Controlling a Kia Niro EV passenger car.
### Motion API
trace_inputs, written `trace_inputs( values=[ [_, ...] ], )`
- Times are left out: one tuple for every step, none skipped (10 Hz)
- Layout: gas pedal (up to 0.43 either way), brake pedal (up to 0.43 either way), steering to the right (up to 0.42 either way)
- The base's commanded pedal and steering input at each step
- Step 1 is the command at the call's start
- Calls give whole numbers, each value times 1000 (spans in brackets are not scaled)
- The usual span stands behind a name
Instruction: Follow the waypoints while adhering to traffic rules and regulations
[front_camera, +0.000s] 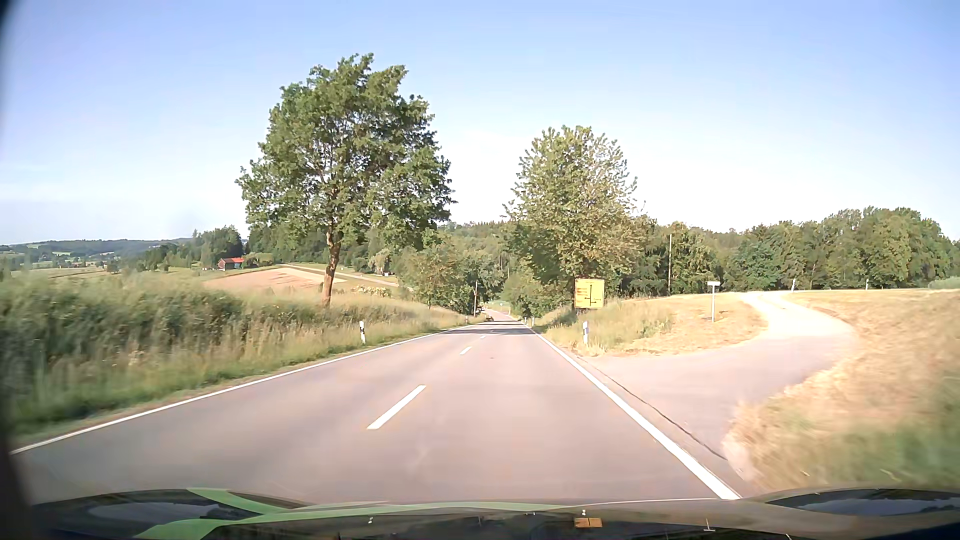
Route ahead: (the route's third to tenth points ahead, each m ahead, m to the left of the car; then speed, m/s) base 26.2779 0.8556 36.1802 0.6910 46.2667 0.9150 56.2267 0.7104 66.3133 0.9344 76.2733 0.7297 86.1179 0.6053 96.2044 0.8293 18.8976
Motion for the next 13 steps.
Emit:
trace_inputs(
  values=[
    [138, 0, 2],
    [138, 0, 2],
    [138, 0, 2],
    [150, 0, 1],
    [150, 0, 0],
    [150, 0, 0],
    [138, 0, 0],
    [138, 0, 0],
    [118, 0, 0],
    [98, 0, 0],
    [98, 0, 0],
    [98, 0, 0],
    [98, 0, 0]
  ],
)
